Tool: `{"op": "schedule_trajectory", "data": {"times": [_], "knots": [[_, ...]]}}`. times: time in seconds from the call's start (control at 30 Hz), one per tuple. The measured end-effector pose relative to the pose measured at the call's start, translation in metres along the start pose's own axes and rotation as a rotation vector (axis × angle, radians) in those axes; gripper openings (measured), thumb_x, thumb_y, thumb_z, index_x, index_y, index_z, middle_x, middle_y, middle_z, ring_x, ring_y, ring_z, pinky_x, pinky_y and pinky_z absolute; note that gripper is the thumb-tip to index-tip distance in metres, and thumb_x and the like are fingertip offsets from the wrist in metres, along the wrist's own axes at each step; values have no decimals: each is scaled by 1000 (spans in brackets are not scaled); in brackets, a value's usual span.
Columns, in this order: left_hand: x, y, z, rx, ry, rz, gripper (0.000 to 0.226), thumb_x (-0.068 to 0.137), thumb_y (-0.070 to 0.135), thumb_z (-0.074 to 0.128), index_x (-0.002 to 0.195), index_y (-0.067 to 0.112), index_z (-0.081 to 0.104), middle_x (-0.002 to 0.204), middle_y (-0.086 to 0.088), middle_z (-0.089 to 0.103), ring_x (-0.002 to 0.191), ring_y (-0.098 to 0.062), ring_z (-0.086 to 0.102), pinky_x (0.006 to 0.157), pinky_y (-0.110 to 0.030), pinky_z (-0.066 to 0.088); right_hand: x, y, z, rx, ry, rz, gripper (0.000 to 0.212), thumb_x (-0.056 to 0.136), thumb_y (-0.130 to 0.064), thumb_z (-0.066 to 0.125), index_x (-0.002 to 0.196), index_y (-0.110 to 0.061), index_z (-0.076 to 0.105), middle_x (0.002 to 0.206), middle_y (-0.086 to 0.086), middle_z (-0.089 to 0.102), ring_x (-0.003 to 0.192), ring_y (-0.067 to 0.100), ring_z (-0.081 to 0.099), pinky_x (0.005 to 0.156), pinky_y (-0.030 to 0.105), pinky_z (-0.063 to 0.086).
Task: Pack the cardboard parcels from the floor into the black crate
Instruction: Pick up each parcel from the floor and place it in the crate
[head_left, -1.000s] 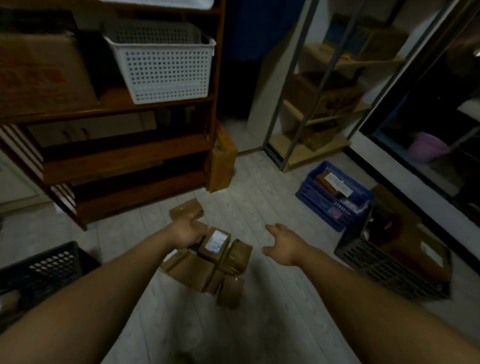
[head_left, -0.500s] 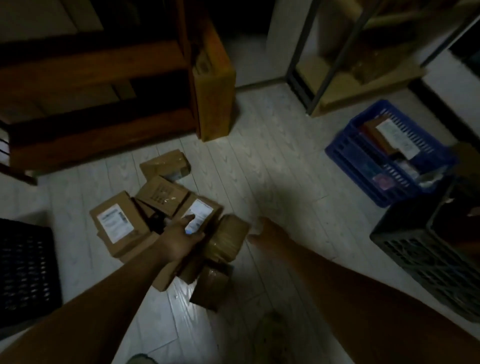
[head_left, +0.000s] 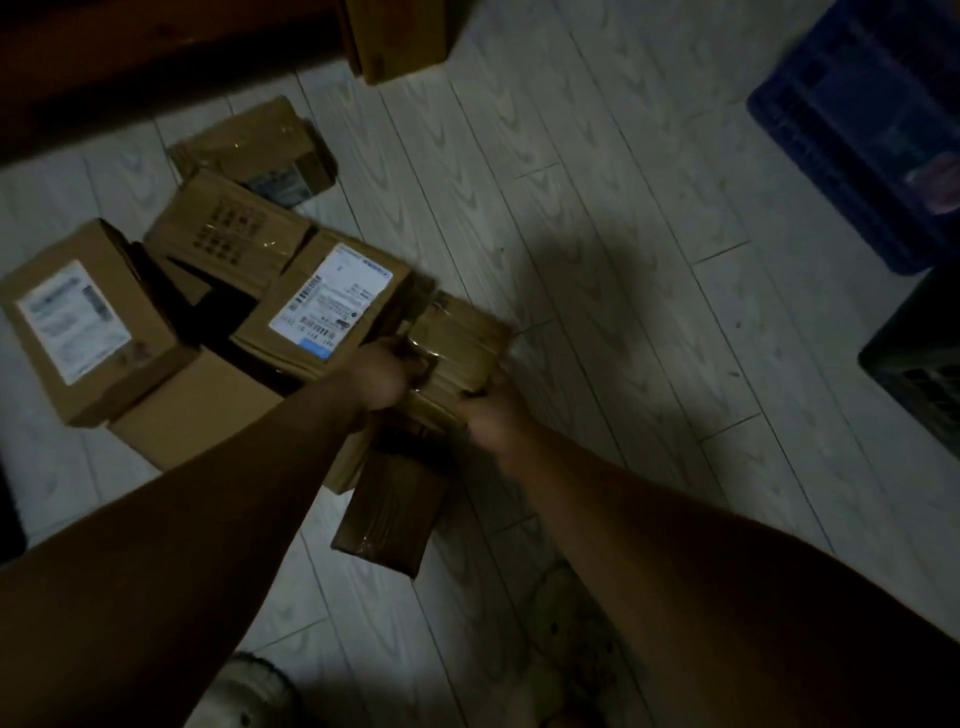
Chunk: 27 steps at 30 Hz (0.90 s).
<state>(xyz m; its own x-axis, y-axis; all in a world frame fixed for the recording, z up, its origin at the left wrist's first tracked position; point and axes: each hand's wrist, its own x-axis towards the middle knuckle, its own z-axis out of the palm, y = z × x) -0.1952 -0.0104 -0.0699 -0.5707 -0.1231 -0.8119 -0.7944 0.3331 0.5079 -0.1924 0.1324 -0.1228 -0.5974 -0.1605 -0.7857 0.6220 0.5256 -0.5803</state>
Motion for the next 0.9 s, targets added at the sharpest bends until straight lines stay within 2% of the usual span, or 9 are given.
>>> {"op": "schedule_trajectory", "data": {"times": [0.17,0.3,0.4,0.53,0.6,0.67,0.73,0.8,0.9], "knots": [[-34,14,-10,-113,42,-7,34,91,15,54,124,12,54,117,-11,61,107,-29,57,101,-47,44,-47,-33,-13,29,59,-29,43,93,-29,58,134,-22,48,113,-3,57,105,18,55,94,36,46],[-88,35,-35,-249,74,60,30,88,3,56,117,8,57,122,-16,61,102,-27,60,92,-36,48,-103,-80,-21,64,123,-85,57,90,-27,62,141,-26,37,123,2,54,112,24,56,96,47,48],[-146,57,-74,-438,134,89,32,85,5,62,116,7,53,122,-17,60,106,-34,60,95,-43,49,-157,-139,-21,141,127,-143,59,83,-24,72,130,-32,38,123,6,56,106,24,60,91,50,53],[-238,92,-149,-528,200,173,31,88,6,59,111,18,42,114,-14,60,90,-25,60,73,-36,50,-234,-239,-10,54,132,-263,70,77,-26,74,135,-29,35,132,10,47,109,28,57,86,48,55],[-290,106,-193,-520,209,214,40,87,6,61,117,21,39,116,-14,58,93,-27,61,78,-41,53,-280,-290,-1,19,109,-337,66,81,-22,71,134,-30,33,127,4,48,105,23,56,82,39,55],[-343,117,-235,-498,201,232,65,84,3,63,136,24,29,120,-9,54,102,-30,60,89,-49,52,-328,-333,9,11,83,-385,66,83,-14,70,135,-25,31,118,1,50,103,19,55,81,32,53],[-393,123,-272,-470,198,270,84,81,-4,64,147,20,18,123,-9,52,106,-34,59,93,-51,50,-374,-369,21,-15,78,-443,85,75,-8,74,141,-24,24,125,3,48,111,22,54,87,34,52],[-439,127,-302,-430,201,322,81,78,-9,64,145,15,27,124,-11,55,104,-34,62,91,-50,52,-415,-402,33,-84,61,-471,107,66,-5,75,147,-34,13,138,9,39,122,30,48,96,46,50],[-503,133,-336,-465,232,376,67,81,0,64,139,23,38,123,-7,58,107,-27,61,92,-44,51,-472,-449,42,-108,19,-533,100,68,-18,78,145,-40,19,141,6,36,122,28,47,98,49,48]]}}
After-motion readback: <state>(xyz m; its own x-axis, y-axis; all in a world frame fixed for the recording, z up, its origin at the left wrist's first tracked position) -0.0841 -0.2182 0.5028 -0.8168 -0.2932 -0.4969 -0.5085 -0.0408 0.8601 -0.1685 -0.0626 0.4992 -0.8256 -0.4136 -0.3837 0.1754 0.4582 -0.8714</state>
